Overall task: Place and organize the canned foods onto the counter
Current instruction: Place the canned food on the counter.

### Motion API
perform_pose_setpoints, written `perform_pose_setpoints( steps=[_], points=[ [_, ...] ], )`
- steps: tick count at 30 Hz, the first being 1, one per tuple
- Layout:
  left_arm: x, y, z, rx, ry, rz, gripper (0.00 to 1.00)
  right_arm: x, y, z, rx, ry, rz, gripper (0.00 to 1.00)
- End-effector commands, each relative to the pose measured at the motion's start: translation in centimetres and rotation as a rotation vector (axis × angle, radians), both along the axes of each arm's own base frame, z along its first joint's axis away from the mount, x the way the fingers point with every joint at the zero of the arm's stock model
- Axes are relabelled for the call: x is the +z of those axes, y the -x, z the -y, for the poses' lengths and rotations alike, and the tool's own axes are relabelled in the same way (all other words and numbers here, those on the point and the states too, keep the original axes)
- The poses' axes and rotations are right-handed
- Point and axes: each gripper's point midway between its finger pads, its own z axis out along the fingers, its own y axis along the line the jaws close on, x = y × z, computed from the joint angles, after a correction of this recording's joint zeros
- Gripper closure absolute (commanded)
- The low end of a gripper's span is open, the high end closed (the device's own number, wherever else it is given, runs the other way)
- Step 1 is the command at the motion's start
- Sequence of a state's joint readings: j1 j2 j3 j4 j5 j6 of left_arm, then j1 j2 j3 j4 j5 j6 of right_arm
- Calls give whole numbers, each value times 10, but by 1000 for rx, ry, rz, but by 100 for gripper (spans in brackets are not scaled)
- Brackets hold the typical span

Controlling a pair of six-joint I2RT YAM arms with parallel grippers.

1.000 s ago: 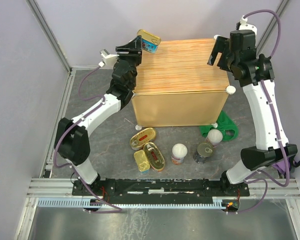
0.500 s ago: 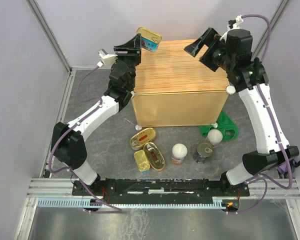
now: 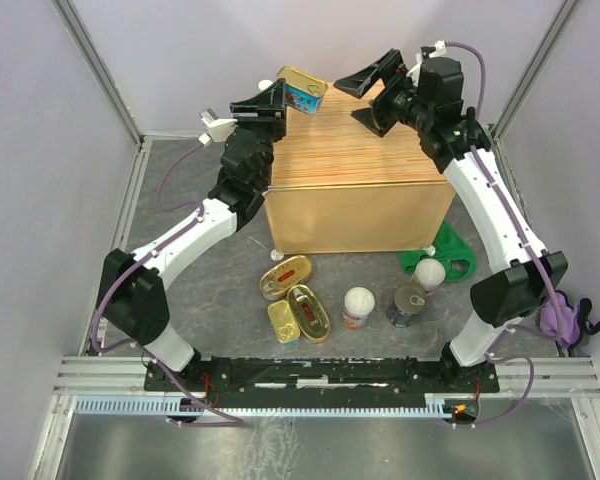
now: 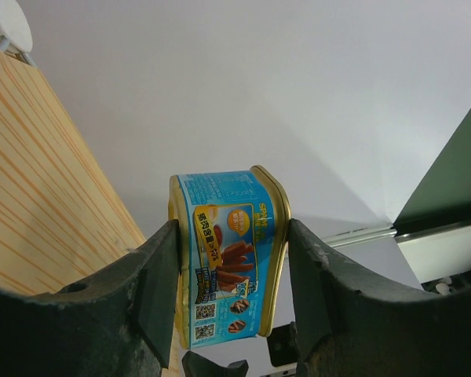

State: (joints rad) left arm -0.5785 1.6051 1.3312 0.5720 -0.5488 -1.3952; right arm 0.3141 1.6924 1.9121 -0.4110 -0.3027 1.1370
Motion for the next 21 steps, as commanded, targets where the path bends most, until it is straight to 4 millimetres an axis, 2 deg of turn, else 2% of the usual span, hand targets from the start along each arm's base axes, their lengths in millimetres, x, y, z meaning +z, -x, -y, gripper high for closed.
perform_pose_setpoints(
  steps=[1, 15, 21],
  points=[
    [63, 29, -19, -9, 168, 139, 97, 31, 4, -23, 63, -103, 70, 2],
    [57, 24, -12, -29, 176, 124, 97, 19, -4, -54, 123, -156, 34, 2],
    [55, 24, -10, -34, 179, 118, 97, 23, -8, -65, 148, -192, 39, 2]
  ],
)
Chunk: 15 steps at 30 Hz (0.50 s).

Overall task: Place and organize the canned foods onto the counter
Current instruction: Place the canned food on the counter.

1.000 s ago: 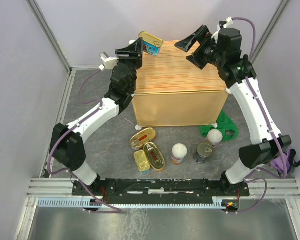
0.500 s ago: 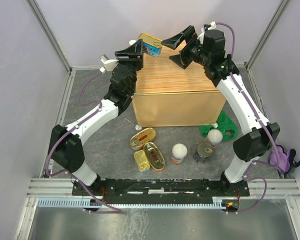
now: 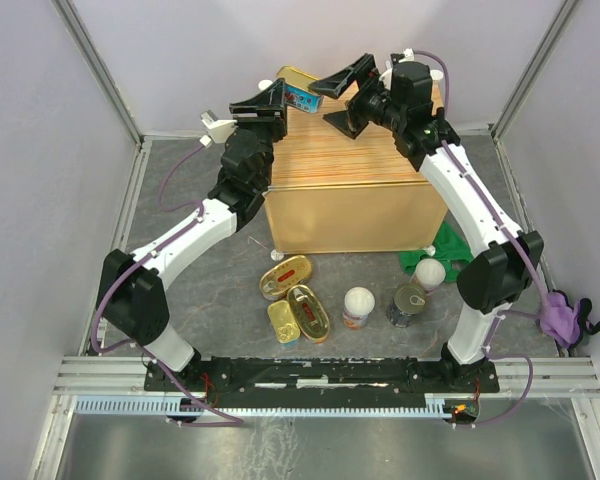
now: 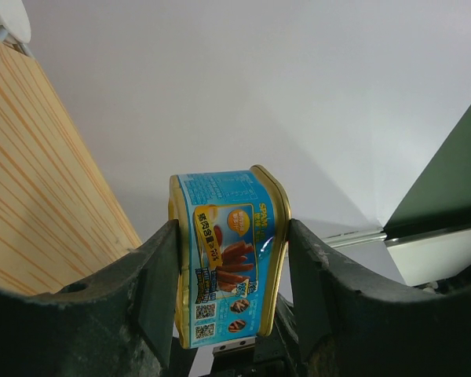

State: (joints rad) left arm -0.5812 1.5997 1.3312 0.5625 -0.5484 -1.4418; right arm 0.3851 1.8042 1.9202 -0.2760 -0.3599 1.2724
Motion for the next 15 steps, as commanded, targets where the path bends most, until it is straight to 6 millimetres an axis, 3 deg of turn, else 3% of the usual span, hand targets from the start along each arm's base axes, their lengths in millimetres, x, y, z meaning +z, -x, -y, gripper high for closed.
perform_pose_setpoints(
  steps=[1, 7, 15],
  points=[
    [52, 22, -10, -18, 139, 120, 97, 39, 2, -13, 42, -76, 95, 2],
    [49, 22, -8, -28, 146, 113, 97, 44, -1, -22, 60, -98, 103, 7],
    [43, 19, -7, -21, 131, 88, 97, 52, -1, -27, 86, -136, 118, 26]
  ],
)
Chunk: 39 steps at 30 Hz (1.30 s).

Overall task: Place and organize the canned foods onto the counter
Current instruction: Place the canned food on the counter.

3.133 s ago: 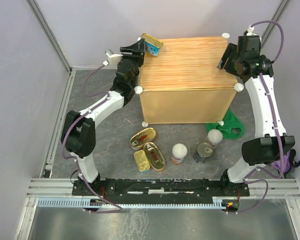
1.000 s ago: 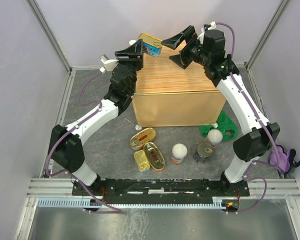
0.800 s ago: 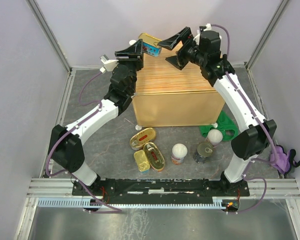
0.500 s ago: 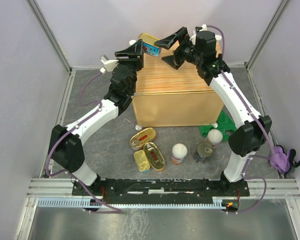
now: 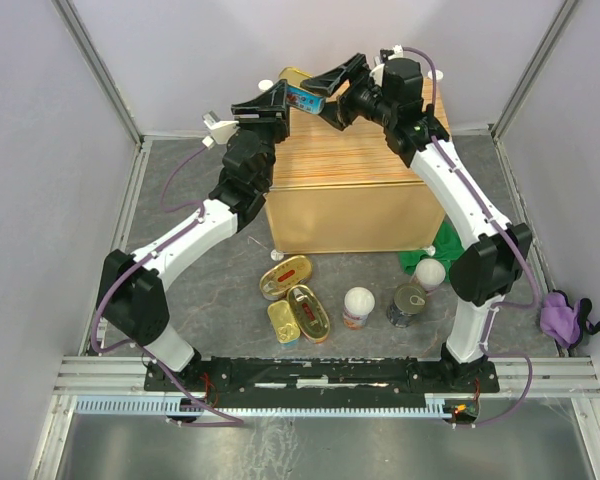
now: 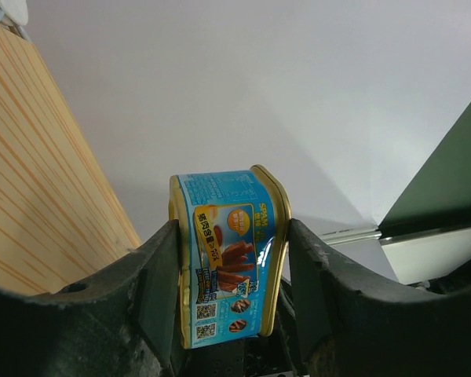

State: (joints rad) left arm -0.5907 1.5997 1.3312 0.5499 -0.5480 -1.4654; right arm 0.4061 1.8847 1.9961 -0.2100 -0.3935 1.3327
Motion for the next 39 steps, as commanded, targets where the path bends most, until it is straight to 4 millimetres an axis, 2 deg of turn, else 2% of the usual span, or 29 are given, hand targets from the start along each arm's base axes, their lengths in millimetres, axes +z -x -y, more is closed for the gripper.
perform_pose_setpoints(
  steps=[1, 5, 8, 17, 26, 39],
  points=[
    [43, 17, -12, -1, 112, 93, 97, 42, 9, -4, 38, -70, 103, 28],
    [41, 16, -13, 7, 100, 87, 97, 38, 10, -6, 51, -86, 91, 37],
    [36, 14, -12, 7, 92, 76, 92, 33, 9, -9, 64, -104, 75, 44],
    [23, 19, -22, 15, 43, 52, 68, 31, -2, -5, 72, -124, 69, 60],
    [17, 24, -34, 11, 23, 49, 48, 31, -11, -5, 96, -129, 75, 65],
    [2, 30, -52, 25, -7, 5, 29, 29, -31, -8, 115, -161, 83, 66]
  ],
)
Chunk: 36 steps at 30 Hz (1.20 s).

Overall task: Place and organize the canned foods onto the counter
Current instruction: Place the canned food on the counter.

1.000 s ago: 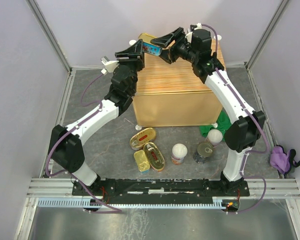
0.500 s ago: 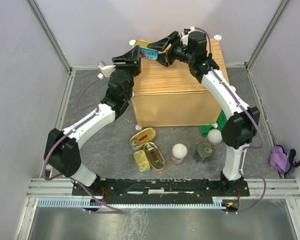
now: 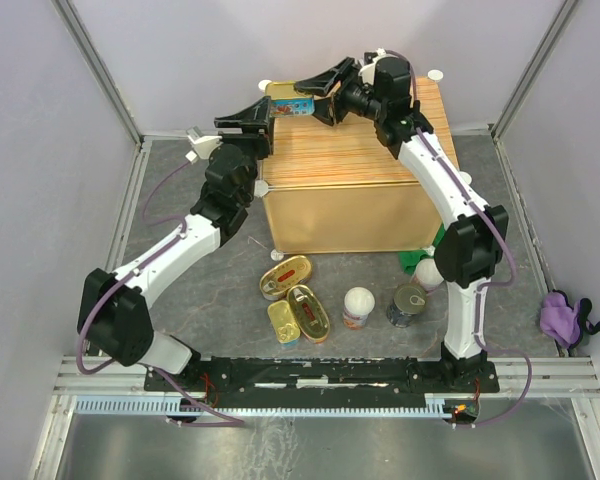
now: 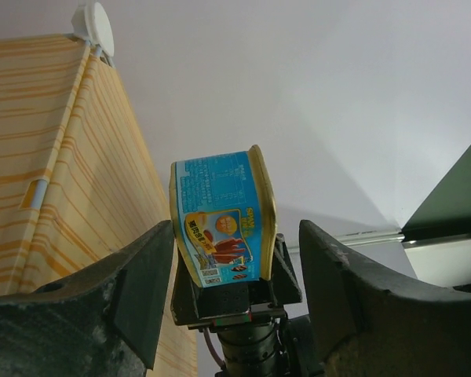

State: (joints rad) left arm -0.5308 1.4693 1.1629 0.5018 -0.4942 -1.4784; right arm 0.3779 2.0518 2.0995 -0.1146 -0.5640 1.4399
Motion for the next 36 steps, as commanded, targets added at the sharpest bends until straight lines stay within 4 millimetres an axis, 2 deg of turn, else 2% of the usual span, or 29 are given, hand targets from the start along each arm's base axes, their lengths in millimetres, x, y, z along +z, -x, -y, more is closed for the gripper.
perform_pose_setpoints(
  steps=[1, 12, 24, 28, 36],
  points=[
    [32, 15, -21, 22, 36, 71, 29, 49, -8, 11, -25, -78, 136, 66],
    [23, 16, -36, 46, 5, 52, 28, 38, -28, 4, -8, -52, 129, 67],
    [22, 4, -43, 63, -55, 58, 29, 15, -35, 0, -5, 62, 117, 64],
    [21, -1, -42, 60, -68, 62, 29, 4, -36, -2, -6, 100, 107, 58],
    [20, -7, -42, 57, -81, 64, 29, -17, -36, -2, -22, 184, 91, 35]
  ],
)
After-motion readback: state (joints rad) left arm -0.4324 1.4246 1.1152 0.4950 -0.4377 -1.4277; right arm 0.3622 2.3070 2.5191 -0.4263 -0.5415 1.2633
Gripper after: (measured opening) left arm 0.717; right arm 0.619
